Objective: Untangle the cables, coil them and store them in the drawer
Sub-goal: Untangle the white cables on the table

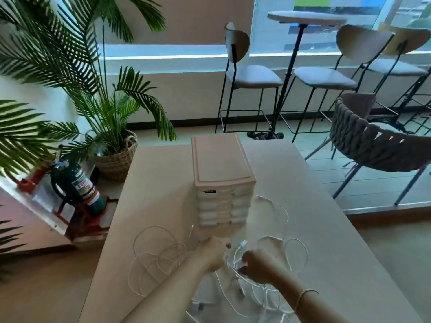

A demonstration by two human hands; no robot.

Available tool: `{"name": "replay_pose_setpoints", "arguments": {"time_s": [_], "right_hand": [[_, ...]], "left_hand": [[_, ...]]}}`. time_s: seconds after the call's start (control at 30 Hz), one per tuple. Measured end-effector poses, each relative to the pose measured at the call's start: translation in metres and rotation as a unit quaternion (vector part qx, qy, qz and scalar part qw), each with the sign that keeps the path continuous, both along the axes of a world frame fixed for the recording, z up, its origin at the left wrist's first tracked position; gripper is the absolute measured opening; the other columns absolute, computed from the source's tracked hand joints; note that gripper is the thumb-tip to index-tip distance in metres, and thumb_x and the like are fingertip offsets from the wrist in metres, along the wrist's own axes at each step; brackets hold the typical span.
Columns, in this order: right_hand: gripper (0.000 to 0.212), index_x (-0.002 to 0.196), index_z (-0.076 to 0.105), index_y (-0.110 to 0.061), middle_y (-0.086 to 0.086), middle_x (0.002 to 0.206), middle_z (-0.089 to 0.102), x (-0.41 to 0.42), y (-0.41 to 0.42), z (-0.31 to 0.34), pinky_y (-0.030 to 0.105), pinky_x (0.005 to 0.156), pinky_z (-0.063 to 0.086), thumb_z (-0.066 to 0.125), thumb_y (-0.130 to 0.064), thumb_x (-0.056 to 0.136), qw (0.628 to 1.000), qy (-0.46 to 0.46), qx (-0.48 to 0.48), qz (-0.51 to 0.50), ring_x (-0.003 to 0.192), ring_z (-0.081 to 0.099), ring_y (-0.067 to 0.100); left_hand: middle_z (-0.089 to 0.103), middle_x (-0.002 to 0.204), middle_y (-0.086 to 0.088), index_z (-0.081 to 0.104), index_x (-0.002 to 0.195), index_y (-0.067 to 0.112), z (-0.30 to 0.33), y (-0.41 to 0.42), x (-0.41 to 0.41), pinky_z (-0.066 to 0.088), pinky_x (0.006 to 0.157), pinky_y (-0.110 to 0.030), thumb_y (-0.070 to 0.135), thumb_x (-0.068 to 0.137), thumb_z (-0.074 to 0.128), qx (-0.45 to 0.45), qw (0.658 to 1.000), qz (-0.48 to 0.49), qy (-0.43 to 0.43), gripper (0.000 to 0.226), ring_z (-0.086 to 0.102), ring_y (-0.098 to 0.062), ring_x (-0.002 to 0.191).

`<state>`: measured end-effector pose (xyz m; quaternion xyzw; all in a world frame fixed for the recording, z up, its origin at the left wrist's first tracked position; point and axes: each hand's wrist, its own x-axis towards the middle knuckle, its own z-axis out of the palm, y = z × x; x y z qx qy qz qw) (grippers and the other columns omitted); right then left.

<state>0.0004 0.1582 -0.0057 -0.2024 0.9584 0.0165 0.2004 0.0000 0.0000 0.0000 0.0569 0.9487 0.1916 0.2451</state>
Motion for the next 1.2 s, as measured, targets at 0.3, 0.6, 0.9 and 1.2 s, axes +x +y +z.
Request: {"name": "replay_pose_setpoints", "arguments": {"time_s": [0.3, 0.6, 0.9, 1.2], "right_hand": [[0.024, 0.102, 0.069, -0.011, 0.008, 0.077, 0.059, -0.013, -0.008, -0.008, 0.016, 0.055, 0.029, 0.056, -0.023, 0.087, 0.987, -0.115, -0.110, -0.026, 0.078, 0.043, 0.014], [0.009, 0.084, 0.055, -0.008, 0.014, 0.078, 0.064, -0.044, 0.017, -0.003, 0.021, 0.037, 0.044, 0.062, -0.002, 0.083, 0.876, -0.282, -0.363, -0.144, 0.036, 0.056, 0.013], [0.033, 0.091, 0.061, -0.005, 0.016, 0.081, 0.070, -0.037, 0.023, -0.023, 0.025, 0.048, 0.053, 0.074, -0.030, 0.074, 0.817, -0.331, -0.467, -0.074, 0.045, 0.062, 0.018], [0.008, 0.078, 0.053, -0.002, 0.021, 0.092, 0.069, 0.008, 0.007, -0.012, 0.029, 0.049, 0.057, 0.060, 0.002, 0.077, 0.798, -0.276, -0.527, -0.094, 0.031, 0.051, 0.012]], "left_hand": [[0.053, 0.109, 0.002, 0.066, 0.107, 0.032, -0.036, 0.002, -0.013, 0.042, 0.082, -0.026, 0.009, 0.087, 0.055, 0.028, 0.997, -0.068, 0.023, 0.033, 0.056, -0.024, 0.105], [0.066, 0.092, 0.003, 0.067, 0.098, 0.023, -0.022, -0.011, -0.030, 0.048, 0.077, -0.026, 0.032, 0.088, 0.061, 0.124, 0.982, -0.089, 0.107, 0.015, 0.058, -0.006, 0.079], [0.049, 0.052, 0.019, 0.071, 0.087, 0.007, -0.026, -0.033, -0.022, 0.032, 0.050, -0.005, 0.013, 0.086, 0.064, 0.279, 0.889, 0.015, 0.363, 0.009, 0.045, 0.005, 0.046], [0.051, 0.059, 0.011, 0.069, 0.091, 0.006, -0.001, -0.066, 0.022, 0.033, 0.049, -0.004, 0.021, 0.089, 0.060, 0.241, 0.773, 0.174, 0.560, 0.017, 0.043, 0.000, 0.049]]}}
